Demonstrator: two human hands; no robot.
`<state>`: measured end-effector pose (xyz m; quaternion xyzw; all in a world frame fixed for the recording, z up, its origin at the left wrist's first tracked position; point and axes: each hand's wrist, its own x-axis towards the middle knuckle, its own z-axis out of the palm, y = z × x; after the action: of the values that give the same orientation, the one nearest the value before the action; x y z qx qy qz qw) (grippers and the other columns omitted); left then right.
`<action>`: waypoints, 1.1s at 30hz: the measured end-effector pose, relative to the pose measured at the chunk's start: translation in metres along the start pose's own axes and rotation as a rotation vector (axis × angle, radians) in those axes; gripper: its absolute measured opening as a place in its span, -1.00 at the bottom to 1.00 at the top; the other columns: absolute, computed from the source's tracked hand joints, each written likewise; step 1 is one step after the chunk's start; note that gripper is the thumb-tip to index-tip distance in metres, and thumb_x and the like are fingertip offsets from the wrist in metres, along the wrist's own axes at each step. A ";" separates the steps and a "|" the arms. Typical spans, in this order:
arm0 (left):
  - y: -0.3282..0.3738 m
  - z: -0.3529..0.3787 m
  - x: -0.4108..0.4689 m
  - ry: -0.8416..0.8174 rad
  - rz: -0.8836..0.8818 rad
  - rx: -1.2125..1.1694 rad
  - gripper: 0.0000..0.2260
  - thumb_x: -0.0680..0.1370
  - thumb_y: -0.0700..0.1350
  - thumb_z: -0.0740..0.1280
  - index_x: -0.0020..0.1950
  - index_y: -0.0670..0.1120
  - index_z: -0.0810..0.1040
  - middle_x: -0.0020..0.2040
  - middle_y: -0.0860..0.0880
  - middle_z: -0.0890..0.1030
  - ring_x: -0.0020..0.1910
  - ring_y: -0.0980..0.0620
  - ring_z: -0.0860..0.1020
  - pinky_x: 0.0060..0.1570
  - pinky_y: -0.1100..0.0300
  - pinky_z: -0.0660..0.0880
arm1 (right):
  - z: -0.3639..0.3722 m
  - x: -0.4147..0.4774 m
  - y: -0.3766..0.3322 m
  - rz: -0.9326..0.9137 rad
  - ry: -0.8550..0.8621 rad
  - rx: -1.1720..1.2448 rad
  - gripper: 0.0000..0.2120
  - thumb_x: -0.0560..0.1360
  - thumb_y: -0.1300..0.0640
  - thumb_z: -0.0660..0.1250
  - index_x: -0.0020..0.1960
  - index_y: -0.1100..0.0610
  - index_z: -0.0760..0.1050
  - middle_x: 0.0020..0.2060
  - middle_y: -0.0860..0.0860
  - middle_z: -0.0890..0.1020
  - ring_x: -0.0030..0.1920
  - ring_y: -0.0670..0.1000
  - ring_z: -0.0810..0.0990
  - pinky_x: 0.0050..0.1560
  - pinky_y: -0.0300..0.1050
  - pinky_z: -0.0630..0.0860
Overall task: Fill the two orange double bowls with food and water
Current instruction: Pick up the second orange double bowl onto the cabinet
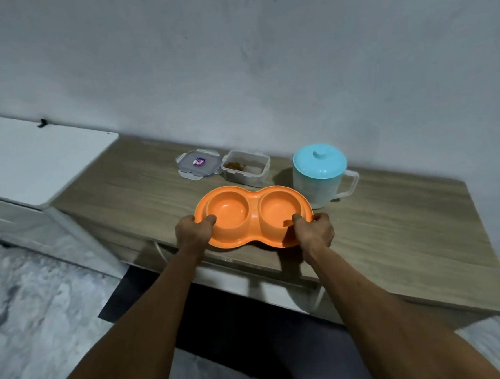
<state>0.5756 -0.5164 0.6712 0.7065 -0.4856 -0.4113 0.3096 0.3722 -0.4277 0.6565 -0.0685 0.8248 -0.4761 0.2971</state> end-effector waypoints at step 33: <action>-0.027 -0.015 0.147 -0.521 0.553 0.690 -0.08 0.26 0.43 0.38 0.48 0.00 0.22 0.42 -0.09 0.38 0.39 -0.16 0.37 0.24 -0.19 0.45 | 0.153 0.039 -0.077 -0.230 0.247 -0.375 -0.54 0.55 -0.14 0.20 0.25 0.18 0.49 0.29 0.18 0.50 0.33 0.23 0.44 0.38 0.19 0.30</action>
<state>0.6282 -0.6447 0.6141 0.4866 -0.8229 -0.2922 0.0244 0.4124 -0.5985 0.6471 -0.1573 0.9156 -0.3502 0.1200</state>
